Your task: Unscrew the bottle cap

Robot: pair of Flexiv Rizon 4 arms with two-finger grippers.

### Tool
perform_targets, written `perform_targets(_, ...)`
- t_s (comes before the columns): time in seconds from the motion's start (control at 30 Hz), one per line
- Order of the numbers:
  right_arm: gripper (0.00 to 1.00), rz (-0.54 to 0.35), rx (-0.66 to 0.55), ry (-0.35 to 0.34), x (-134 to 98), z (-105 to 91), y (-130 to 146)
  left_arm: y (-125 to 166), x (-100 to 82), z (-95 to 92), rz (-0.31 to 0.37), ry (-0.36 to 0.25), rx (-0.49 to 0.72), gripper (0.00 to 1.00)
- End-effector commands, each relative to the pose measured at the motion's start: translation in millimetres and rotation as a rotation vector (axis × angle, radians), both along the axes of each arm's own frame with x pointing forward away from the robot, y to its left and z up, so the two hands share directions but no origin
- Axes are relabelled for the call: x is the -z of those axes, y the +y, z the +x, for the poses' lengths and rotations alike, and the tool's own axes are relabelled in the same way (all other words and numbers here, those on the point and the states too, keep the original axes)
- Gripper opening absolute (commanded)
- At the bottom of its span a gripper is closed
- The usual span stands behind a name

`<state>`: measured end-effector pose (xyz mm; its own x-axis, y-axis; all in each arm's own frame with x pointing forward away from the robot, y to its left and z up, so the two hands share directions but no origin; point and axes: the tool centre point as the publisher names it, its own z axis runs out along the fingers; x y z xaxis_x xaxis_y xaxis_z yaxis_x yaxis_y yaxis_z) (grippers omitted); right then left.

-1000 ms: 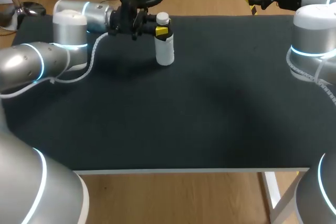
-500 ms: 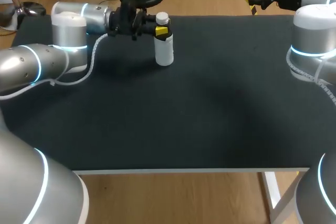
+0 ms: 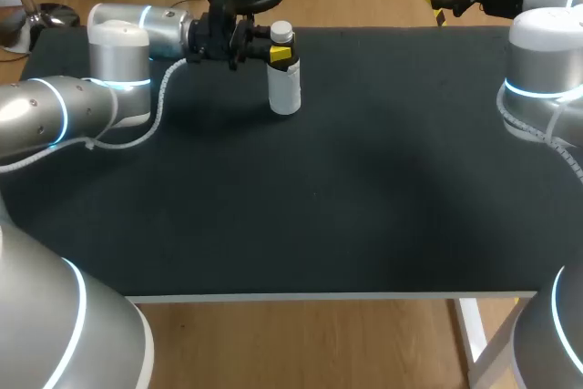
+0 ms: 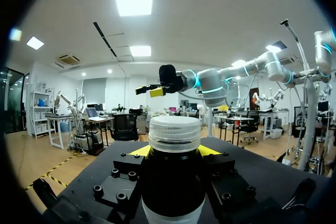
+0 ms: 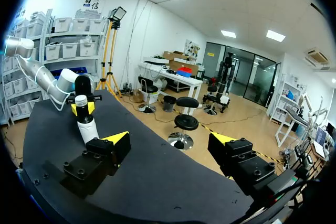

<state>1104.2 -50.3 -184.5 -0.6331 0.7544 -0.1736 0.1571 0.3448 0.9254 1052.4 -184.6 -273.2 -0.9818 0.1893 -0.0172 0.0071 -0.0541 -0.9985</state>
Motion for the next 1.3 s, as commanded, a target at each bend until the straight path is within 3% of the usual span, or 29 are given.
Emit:
perform_targets(0.03,1.00,0.000,0.000,0.000,0,0.0,0,0,-1.1,-1.9,0.001,-0.002,-0.006,0.00)
perform_targets(0.3,1.00,0.000,0.000,0.000,0,0.0,0,0,-1.1,-1.9,0.001,-0.002,-0.006,0.00)
perform_targets(0.4,1.00,0.062,-0.002,-0.028,4,-0.8,14,0,-1.1,-1.9,0.001,-0.002,-0.006,0.00)
perform_targets(0.53,1.00,0.113,-0.005,-0.070,-1,-3.7,42,0,-1.1,-1.9,0.001,-0.002,-0.006,0.00)
perform_targets(0.77,1.00,0.226,0.027,-0.116,-4,-25.8,88,0,-1.1,-1.9,0.001,-0.002,-0.006,0.00)
perform_targets(1.3,1.00,0.297,-0.061,-0.163,15,-56.4,193,0,-1.1,-1.9,0.001,-0.002,-0.006,0.00)
